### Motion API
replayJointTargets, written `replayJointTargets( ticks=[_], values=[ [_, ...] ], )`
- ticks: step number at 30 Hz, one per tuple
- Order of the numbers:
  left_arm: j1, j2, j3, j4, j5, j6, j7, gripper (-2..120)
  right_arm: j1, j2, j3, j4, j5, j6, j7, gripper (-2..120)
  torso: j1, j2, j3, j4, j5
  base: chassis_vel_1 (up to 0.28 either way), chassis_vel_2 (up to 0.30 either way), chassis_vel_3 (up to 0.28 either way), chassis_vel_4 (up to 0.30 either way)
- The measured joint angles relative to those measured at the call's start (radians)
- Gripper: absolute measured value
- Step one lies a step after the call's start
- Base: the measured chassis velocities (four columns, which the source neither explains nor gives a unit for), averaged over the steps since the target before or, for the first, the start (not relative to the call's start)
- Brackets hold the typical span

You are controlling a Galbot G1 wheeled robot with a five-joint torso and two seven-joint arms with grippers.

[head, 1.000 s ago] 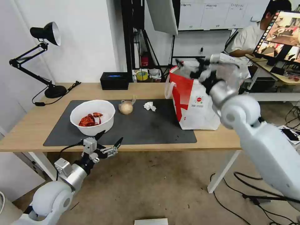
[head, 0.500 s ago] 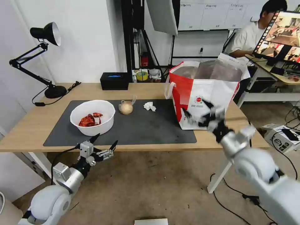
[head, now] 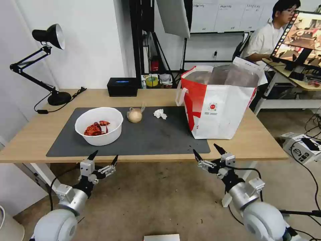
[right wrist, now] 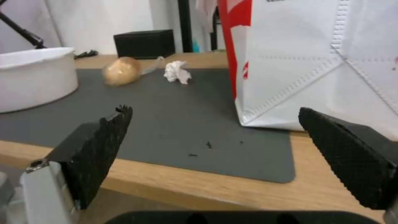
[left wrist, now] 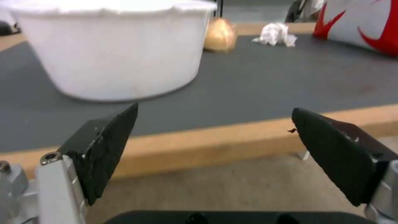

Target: Pick up the trash from the table and place it into the takeout bag.

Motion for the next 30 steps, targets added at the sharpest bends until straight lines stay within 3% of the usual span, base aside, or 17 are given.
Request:
replayJointTargets(
  ticks=[30],
  values=[
    [0.042, -0.032, -0.009, -0.025, 0.023, -0.013, 0.024, 100, 0.006, -0.011, -0.033, 0.006, 0.005, -0.015, 0.017, 100, 0.000, 0.000, 0.000, -0.0001, 0.0000, 0.000, 0.000, 0.000, 0.000]
  ],
)
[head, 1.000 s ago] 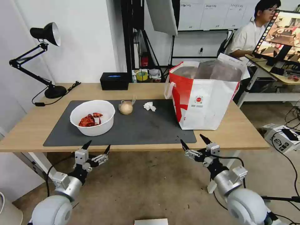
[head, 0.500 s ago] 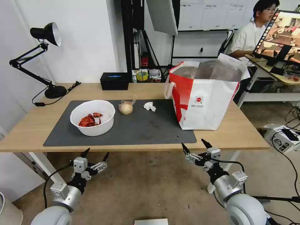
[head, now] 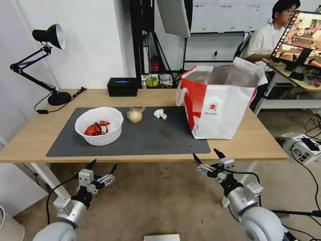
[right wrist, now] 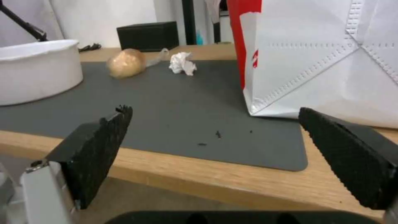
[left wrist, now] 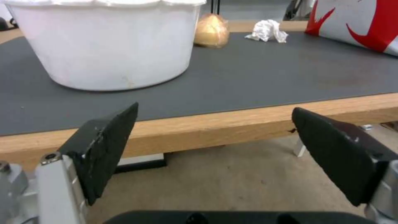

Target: Pick up the trash from the table and place it into the takeout bag.

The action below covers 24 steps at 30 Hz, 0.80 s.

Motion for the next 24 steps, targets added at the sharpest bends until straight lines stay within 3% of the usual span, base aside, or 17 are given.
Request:
replayJointTargets(
  ticks=[7, 9, 11, 12, 15, 18, 21, 24],
  values=[
    [-0.017, 0.002, 0.009, 0.006, 0.001, 0.000, 0.000, 100, 0.108, -0.011, -0.064, -0.007, 0.003, -0.037, 0.015, 100, 0.000, 0.000, 0.000, -0.0001, -0.0001, 0.000, 0.000, 0.000, 0.000],
    [-0.027, 0.006, 0.020, 0.009, 0.001, 0.000, 0.000, 100, 0.169, -0.015, -0.098, -0.010, 0.011, -0.068, 0.027, 100, 0.000, 0.000, 0.000, 0.0008, 0.0000, 0.000, 0.000, 0.000, 0.000],
    [-0.045, 0.021, 0.037, 0.015, -0.003, 0.003, 0.000, 100, 0.187, -0.014, -0.104, -0.008, 0.014, -0.083, 0.034, 100, 0.000, 0.000, 0.000, 0.0006, -0.0002, 0.000, 0.000, 0.000, 0.000],
    [-0.058, 0.035, 0.047, 0.018, -0.007, 0.006, -0.001, 100, 0.209, -0.012, -0.115, -0.007, 0.016, -0.093, 0.041, 100, 0.000, 0.000, 0.000, -0.0008, -0.0001, 0.000, 0.000, 0.000, 0.000],
    [-0.059, 0.042, 0.051, 0.021, -0.009, 0.009, -0.001, 100, 0.290, -0.011, -0.157, -0.013, 0.026, -0.129, 0.059, 100, 0.000, 0.000, 0.000, -0.0008, -0.0001, 0.000, 0.000, 0.000, 0.000],
    [-0.050, 0.042, 0.042, 0.019, -0.009, 0.008, -0.001, 100, 0.454, -0.003, -0.255, -0.067, 0.055, -0.175, 0.091, 100, 0.000, 0.000, 0.000, 0.0005, 0.0002, 0.000, 0.000, 0.000, 0.000],
    [-0.049, 0.041, 0.040, 0.018, -0.010, 0.007, -0.001, 100, 0.501, 0.002, -0.290, -0.091, 0.065, -0.181, 0.098, 100, 0.000, 0.000, 0.000, 0.0005, -0.0001, 0.000, 0.000, 0.000, 0.000],
    [-0.049, 0.028, 0.042, 0.018, -0.008, 0.007, -0.002, 100, 0.668, 0.038, -0.426, -0.211, 0.116, -0.198, 0.109, 100, 0.000, 0.000, 0.000, -0.0001, 0.0000, 0.000, 0.000, 0.000, 0.000]
  ],
)
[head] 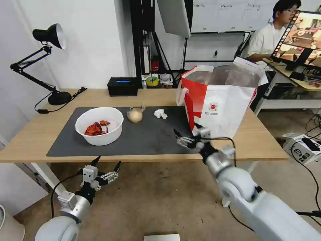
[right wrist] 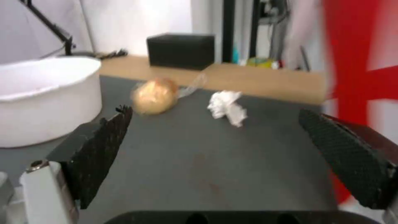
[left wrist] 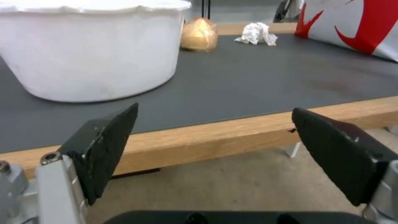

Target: Pick up the trash from the table and place it into the takeout bag.

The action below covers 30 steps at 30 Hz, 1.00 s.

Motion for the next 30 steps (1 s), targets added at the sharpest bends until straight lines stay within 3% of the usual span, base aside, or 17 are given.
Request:
replayJointTargets(
  ticks=[5, 9, 14, 20, 30],
  values=[
    [0.003, -0.014, 0.006, -0.001, 0.011, 0.000, 0.000, 100, 0.149, 0.073, -0.101, -0.135, 0.019, -0.010, 0.021, 100, 0.000, 0.000, 0.000, 0.0002, -0.0002, 0.000, 0.000, 0.000, 0.000],
    [0.004, -0.018, 0.002, 0.004, 0.013, 0.001, 0.000, 100, 0.297, 0.179, -0.167, -0.295, 0.031, -0.032, 0.053, 100, 0.000, 0.000, 0.000, 0.0003, -0.0003, 0.000, 0.000, 0.000, 0.000],
    [0.006, -0.016, -0.005, 0.006, 0.012, 0.001, 0.000, 100, 0.372, 0.239, -0.189, -0.388, 0.037, -0.066, 0.090, 100, 0.000, 0.000, 0.000, 0.0003, -0.0001, 0.000, 0.000, 0.000, 0.000],
    [0.008, -0.016, -0.012, 0.007, 0.007, 0.001, -0.001, 100, 0.487, 0.360, -0.203, -0.590, 0.095, -0.150, 0.182, 100, 0.000, 0.000, 0.000, 0.0002, -0.0001, 0.000, 0.000, 0.000, 0.000],
    [0.001, -0.015, -0.016, 0.018, 0.001, 0.000, -0.001, 100, 0.577, 0.501, -0.185, -0.826, 0.102, -0.201, 0.225, 100, 0.000, 0.000, 0.000, 0.0002, -0.0002, 0.000, 0.000, 0.000, 0.000]
  ],
)
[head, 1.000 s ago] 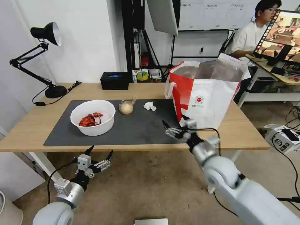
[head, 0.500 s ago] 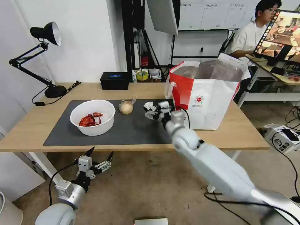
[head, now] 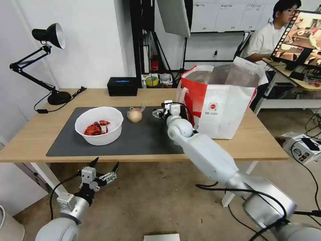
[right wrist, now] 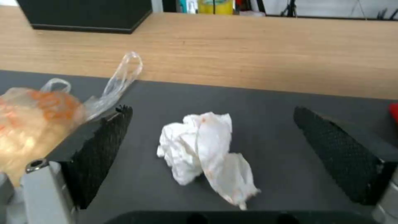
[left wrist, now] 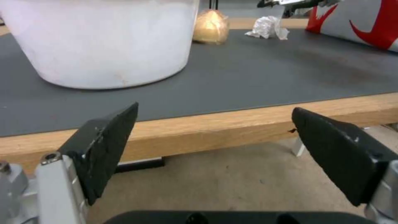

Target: Pick up the trash from the table and place it into the takeout bag.

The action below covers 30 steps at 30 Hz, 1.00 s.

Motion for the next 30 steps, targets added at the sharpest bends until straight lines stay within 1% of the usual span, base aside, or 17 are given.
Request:
replayJointTargets(
  ticks=[1, 2, 5, 6, 9, 16, 22, 24, 25, 26, 29, 30],
  values=[
    [-0.001, 0.001, 0.000, 0.000, -0.003, -0.001, 0.000, 100, 0.009, 0.016, 0.003, -0.025, 0.000, -0.005, 0.002, 100, 0.000, 0.000, 0.000, 0.0001, 0.0000, 0.000, 0.000, 0.000, 0.000],
    [-0.001, 0.001, 0.000, 0.000, -0.003, -0.001, 0.000, 100, 0.009, 0.016, 0.003, -0.025, 0.000, -0.005, 0.002, 100, 0.000, 0.000, 0.000, 0.0001, 0.0000, 0.000, 0.000, 0.000, 0.000],
    [-0.002, 0.010, -0.001, 0.002, -0.013, -0.003, 0.000, 100, 0.033, 0.049, 0.006, -0.083, -0.001, -0.013, 0.004, 100, 0.000, 0.000, 0.000, 0.0000, 0.0001, 0.000, 0.000, 0.000, 0.000],
    [-0.002, 0.010, -0.001, 0.002, -0.013, -0.003, 0.000, 100, 0.033, 0.049, 0.006, -0.083, -0.001, -0.013, 0.004, 100, 0.000, 0.000, 0.000, 0.0000, 0.0001, 0.000, 0.000, 0.000, 0.000],
    [-0.005, 0.018, -0.001, 0.007, -0.017, -0.005, 0.000, 100, 0.047, 0.074, 0.015, -0.136, -0.003, -0.025, 0.004, 100, 0.000, 0.000, 0.000, 0.0000, 0.0001, 0.000, 0.000, 0.000, 0.000],
    [-0.008, 0.019, 0.001, 0.012, -0.018, -0.009, 0.001, 100, 0.052, 0.095, 0.031, -0.185, -0.003, -0.046, -0.004, 100, 0.000, 0.000, 0.000, -0.0001, 0.0001, 0.000, 0.000, 0.000, 0.000],
    [-0.008, 0.021, 0.002, 0.014, -0.019, -0.016, 0.001, 100, 0.047, 0.102, 0.043, -0.201, 0.005, -0.065, -0.016, 100, 0.000, 0.000, 0.000, -0.0002, 0.0001, 0.000, 0.000, 0.000, 0.000],
    [-0.008, 0.021, 0.002, 0.015, -0.019, -0.024, 0.001, 100, 0.041, 0.103, 0.046, -0.202, 0.012, -0.069, -0.021, 93, 0.000, 0.000, 0.000, -0.0001, 0.0001, 0.000, 0.000, 0.000, 0.000],
    [-0.007, 0.021, 0.002, 0.016, -0.019, -0.026, 0.001, 100, 0.036, 0.101, 0.047, -0.197, 0.012, -0.070, -0.021, 87, 0.000, 0.000, 0.000, -0.0002, 0.0001, 0.000, 0.000, 0.000, 0.000],
    [-0.007, 0.021, 0.002, 0.016, -0.019, -0.026, 0.001, 100, 0.036, 0.101, 0.047, -0.197, 0.012, -0.070, -0.021, 87, 0.000, 0.000, 0.000, -0.0002, 0.0001, 0.000, 0.000, 0.000, 0.000],
    [-0.005, 0.019, 0.002, 0.015, -0.019, -0.028, 0.001, 100, 0.025, 0.092, 0.048, -0.178, 0.018, -0.073, -0.019, 74, 0.000, 0.000, 0.000, -0.0007, 0.0001, 0.000, 0.000, 0.000, 0.000],
    [-0.005, 0.019, 0.002, 0.015, -0.019, -0.028, 0.001, 100, 0.025, 0.092, 0.048, -0.178, 0.018, -0.073, -0.019, 74, 0.000, 0.000, 0.000, -0.0007, 0.0001, 0.000, 0.000, 0.000, 0.000]
  ],
)
